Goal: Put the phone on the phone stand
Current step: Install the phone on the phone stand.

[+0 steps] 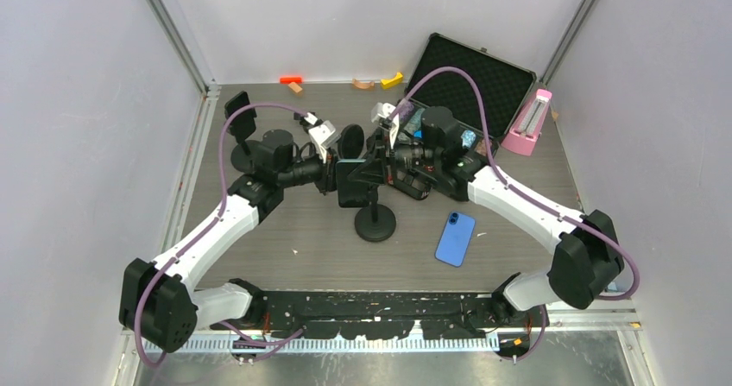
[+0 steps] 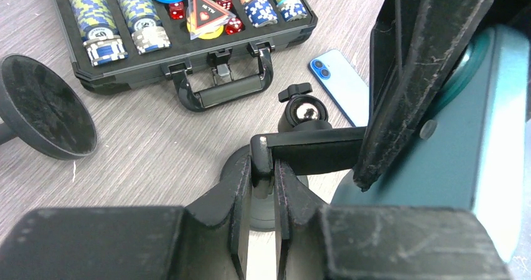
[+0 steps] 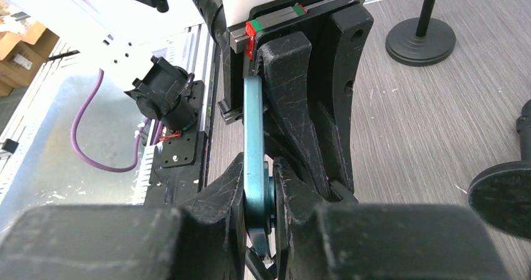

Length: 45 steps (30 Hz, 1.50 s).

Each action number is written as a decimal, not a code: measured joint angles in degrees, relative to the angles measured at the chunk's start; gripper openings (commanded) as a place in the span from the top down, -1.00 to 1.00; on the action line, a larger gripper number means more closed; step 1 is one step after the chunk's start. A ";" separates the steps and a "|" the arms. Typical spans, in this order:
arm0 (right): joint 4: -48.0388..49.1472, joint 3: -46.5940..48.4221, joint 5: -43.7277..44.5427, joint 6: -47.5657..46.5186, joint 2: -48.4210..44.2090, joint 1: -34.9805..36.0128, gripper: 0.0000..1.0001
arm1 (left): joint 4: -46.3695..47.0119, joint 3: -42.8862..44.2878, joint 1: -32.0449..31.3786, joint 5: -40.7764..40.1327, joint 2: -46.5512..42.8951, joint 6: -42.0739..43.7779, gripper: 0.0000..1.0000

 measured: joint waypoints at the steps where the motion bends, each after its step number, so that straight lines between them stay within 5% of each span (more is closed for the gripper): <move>1: 0.09 -0.33 0.17 -0.09 -0.26 0.00 0.99 | -0.02 0.00 -0.11 0.00 0.00 0.00 1.00; 23: 4.68 -5.16 0.52 0.15 0.28 -0.04 0.99 | 0.00 -0.04 -0.09 -0.13 0.00 0.02 1.00; 45: -13.66 -4.37 16.70 -1.36 -8.74 -1.92 1.00 | 0.22 2.16 -3.41 -4.24 1.75 -0.61 1.00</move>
